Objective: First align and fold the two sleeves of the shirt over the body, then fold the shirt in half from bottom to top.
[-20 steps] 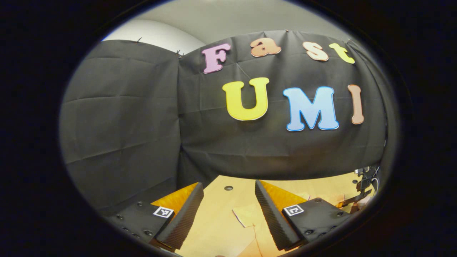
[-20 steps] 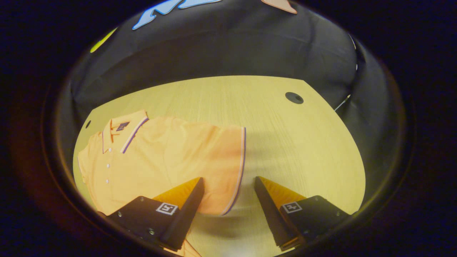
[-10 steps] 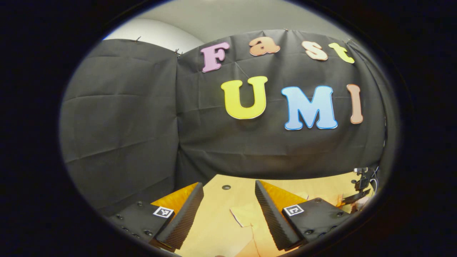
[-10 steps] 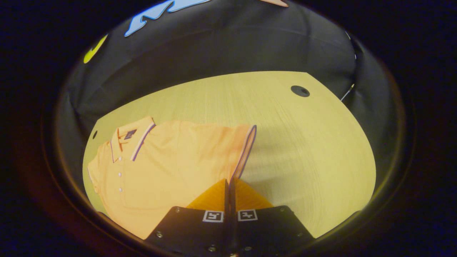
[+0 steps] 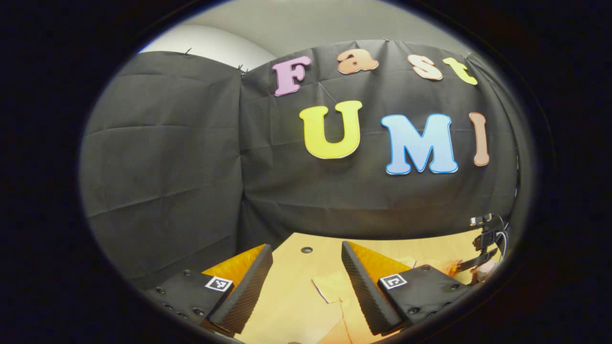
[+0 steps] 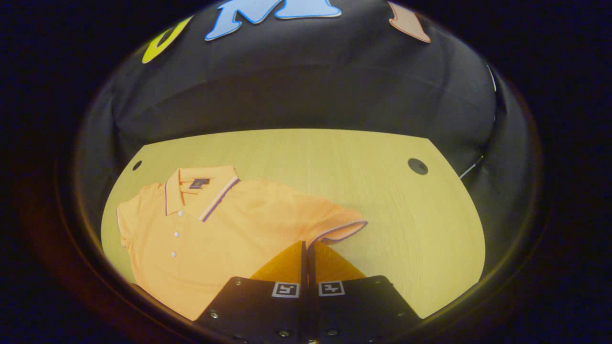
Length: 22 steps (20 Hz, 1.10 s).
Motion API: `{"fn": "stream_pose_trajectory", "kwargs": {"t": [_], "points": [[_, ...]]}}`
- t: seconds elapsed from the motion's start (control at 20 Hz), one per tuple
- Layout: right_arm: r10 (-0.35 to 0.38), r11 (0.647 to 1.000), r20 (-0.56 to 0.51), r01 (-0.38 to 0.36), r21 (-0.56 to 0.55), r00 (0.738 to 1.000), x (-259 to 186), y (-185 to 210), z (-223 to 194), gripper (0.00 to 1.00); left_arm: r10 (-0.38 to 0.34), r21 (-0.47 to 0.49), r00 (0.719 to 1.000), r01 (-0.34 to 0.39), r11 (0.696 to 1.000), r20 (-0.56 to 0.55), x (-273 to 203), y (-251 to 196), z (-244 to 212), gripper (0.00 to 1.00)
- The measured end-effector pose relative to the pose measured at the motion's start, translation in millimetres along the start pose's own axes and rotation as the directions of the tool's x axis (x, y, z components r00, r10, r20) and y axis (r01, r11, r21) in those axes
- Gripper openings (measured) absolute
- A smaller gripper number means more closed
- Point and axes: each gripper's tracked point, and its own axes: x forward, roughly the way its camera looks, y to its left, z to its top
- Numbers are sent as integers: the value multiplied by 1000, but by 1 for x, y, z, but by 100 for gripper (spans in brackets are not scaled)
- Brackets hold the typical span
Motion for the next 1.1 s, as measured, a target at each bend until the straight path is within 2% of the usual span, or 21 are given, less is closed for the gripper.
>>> {"fn": "stream_pose_trajectory", "kwargs": {"t": [0.2,0.4,0.55,0.65,0.75,0.8,0.9,0.95,1.05,1.1], "points": [[78,990,42,-73,-121,996,-9,51,15,0,8,-5,1000,-8,1000,-3,1,1,-1,96],[160,956,22,-149,-254,987,-12,103,9,0,29,-3,1000,-29,1000,-3,2,4,1,96],[185,922,-28,-183,-341,982,-9,129,-9,0,49,-2,999,-49,999,-7,0,14,-2,96],[167,907,-59,-177,-382,984,-3,134,-20,0,61,-3,998,-61,998,-13,-2,21,-6,96],[185,899,-89,-205,-388,979,-3,144,-28,2,70,-6,997,-71,997,-18,-4,26,-8,96],[193,897,-107,-220,-383,975,-5,147,-32,7,73,-10,997,-73,997,-22,-4,27,-9,96],[190,897,-112,-219,-384,975,-2,146,-34,10,74,-16,997,-75,997,-31,-2,29,-13,96],[191,899,-110,-219,-380,975,-6,147,-33,17,73,-19,997,-74,997,-35,-1,30,-16,96],[199,906,-106,-224,-358,974,-11,147,-31,18,65,-22,997,-66,998,-43,0,28,-20,96],[203,911,-103,-227,-345,974,-12,147,-30,28,59,-21,997,-60,998,-48,2,27,-23,96]]}}
